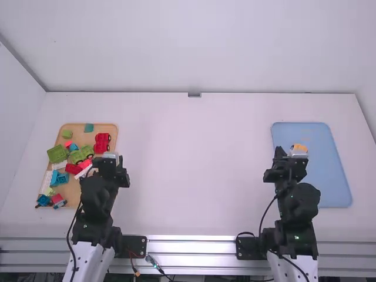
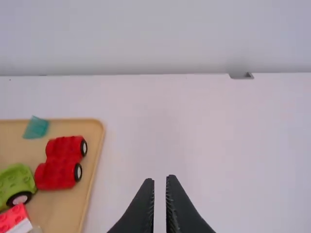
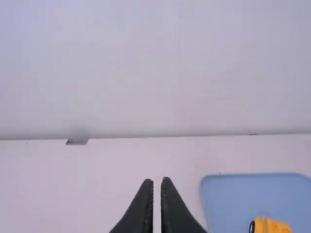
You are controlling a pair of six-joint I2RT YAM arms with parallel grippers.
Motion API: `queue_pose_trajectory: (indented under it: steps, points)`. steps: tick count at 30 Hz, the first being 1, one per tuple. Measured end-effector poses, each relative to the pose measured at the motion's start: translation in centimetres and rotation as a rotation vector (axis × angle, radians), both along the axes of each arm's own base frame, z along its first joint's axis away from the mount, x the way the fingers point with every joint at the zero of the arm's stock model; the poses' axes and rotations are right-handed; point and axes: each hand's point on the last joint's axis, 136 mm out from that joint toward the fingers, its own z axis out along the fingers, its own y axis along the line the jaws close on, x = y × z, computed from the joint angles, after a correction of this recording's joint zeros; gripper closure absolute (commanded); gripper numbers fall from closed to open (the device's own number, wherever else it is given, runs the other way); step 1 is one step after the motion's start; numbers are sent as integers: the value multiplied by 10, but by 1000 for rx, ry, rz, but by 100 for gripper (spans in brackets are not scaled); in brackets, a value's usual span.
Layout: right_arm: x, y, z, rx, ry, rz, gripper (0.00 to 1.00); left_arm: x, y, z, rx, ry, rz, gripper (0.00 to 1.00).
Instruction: Assemble lego blocks to make yellow taxi
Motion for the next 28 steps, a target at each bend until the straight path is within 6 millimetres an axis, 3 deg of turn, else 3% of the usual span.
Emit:
queue_pose_trajectory:
  steps: [11,24,28]
  points:
    - [-9,0,-43,2,0,-2,100,-12,0,-42,0,0,0,100]
    - [-10,0,-85,-1,22,-3,100,-14,0,-9,0,-151,0,100]
    - [-10,0,-84,2,20,-3,100,-15,0,-4,1,-175,0,100]
